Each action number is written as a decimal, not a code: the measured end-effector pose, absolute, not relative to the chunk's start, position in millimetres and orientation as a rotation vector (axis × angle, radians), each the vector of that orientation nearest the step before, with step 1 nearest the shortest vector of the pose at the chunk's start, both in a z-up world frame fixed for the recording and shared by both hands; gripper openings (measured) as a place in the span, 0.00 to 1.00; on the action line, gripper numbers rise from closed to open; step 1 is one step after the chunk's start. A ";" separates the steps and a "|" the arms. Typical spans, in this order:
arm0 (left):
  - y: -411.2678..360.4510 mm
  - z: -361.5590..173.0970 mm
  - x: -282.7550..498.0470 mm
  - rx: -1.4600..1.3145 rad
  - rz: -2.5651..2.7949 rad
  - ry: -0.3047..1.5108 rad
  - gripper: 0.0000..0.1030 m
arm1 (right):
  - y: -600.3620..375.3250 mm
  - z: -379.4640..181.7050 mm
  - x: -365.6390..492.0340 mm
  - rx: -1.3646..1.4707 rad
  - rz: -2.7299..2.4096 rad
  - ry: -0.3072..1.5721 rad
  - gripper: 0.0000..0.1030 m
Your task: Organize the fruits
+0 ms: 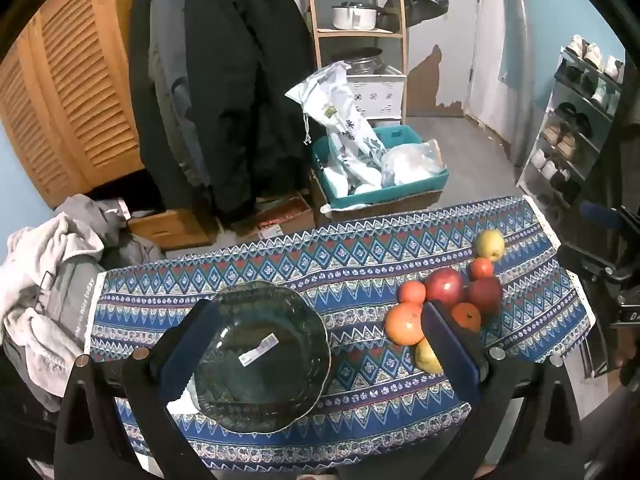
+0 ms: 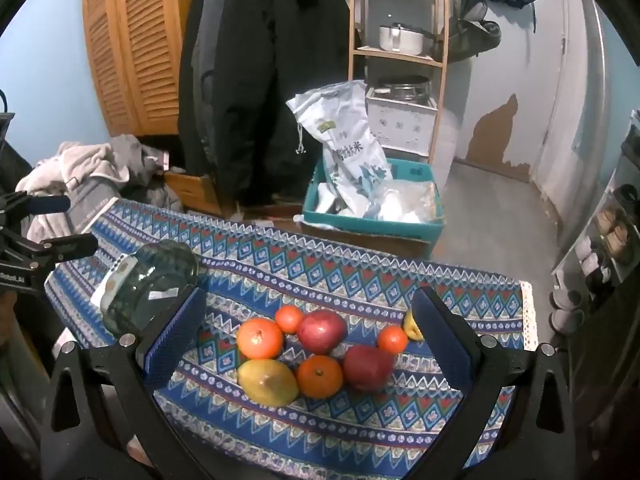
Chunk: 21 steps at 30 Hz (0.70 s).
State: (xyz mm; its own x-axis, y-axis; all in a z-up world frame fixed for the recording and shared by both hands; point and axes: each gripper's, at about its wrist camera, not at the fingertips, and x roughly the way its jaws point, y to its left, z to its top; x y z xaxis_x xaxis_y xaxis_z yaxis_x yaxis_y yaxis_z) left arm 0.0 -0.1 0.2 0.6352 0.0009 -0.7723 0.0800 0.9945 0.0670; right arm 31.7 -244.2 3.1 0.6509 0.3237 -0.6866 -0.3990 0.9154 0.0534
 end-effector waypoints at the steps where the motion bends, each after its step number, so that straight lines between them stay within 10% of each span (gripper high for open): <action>1: 0.0 0.2 0.0 0.094 -0.046 0.882 0.99 | -243.9 3.1 31.8 -0.107 0.410 0.762 0.98; 21: -2.7 3.1 -0.3 0.093 -0.060 0.878 0.99 | -241.0 0.3 30.7 -0.105 0.415 0.770 0.98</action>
State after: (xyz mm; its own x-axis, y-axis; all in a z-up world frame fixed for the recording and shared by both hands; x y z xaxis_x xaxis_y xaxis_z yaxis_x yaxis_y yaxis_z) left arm -0.3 -2.7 3.1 0.6373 -0.0145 -0.7705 0.0907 0.9943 0.0563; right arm 30.7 -241.0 0.3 0.6414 0.3255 -0.6947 -0.4014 0.9141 0.0578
